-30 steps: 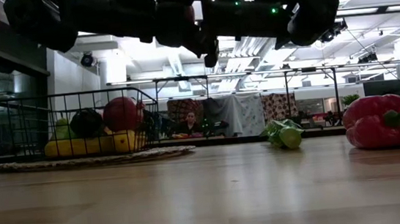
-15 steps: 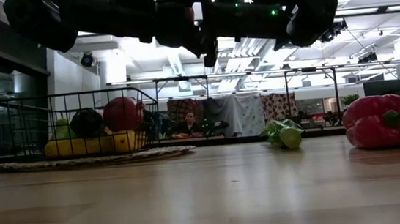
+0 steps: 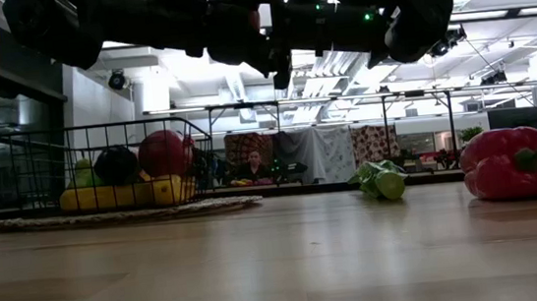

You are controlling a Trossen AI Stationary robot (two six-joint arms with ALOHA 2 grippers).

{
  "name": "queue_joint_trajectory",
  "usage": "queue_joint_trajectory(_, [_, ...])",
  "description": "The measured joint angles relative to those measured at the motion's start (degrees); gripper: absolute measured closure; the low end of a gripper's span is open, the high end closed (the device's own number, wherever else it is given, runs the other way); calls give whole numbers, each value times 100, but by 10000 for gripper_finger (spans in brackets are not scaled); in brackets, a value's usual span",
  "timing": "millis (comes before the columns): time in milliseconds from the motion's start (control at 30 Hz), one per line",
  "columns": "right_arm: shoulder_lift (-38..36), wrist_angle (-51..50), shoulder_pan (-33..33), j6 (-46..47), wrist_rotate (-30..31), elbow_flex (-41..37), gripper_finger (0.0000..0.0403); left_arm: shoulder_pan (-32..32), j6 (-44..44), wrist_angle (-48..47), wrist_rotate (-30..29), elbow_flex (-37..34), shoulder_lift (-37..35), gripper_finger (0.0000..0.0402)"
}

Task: Build produce basket
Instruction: Put the pink peach into the black wire basket

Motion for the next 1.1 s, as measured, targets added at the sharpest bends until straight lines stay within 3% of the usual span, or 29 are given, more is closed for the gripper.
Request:
queue_joint_trajectory(333, [-183, -358, 0, -276, -78, -11, 9, 2, 107, 10, -345, -1, -9, 138])
queue_joint_trajectory(500, [-275, -467, -23, -407, -249, -13, 11, -1, 209, 24, -372, 2, -12, 138])
queue_joint_trajectory(667, [-670, -1170, -256, -574, -1123, -18, 12, -114, 767, 33, -857, 17, -24, 138])
queue_joint_trajectory(767, [-1039, -1752, -370, -778, -1217, -23, 13, -186, 1095, -55, -1213, 11, -82, 138])
queue_joint_trajectory(933, [-1737, -1702, -349, -1313, -1280, -496, 13, -194, 1267, -808, -1757, -24, -374, 138])
queue_joint_trajectory(1033, [-2295, -1281, -368, -1407, -1232, -1101, 13, -131, 693, -1656, -1546, -137, -789, 138])
queue_joint_trajectory(1100, [-2710, -953, -378, -1381, -1173, -1501, 13, -70, 64, -2505, -1064, -216, -1193, 138])
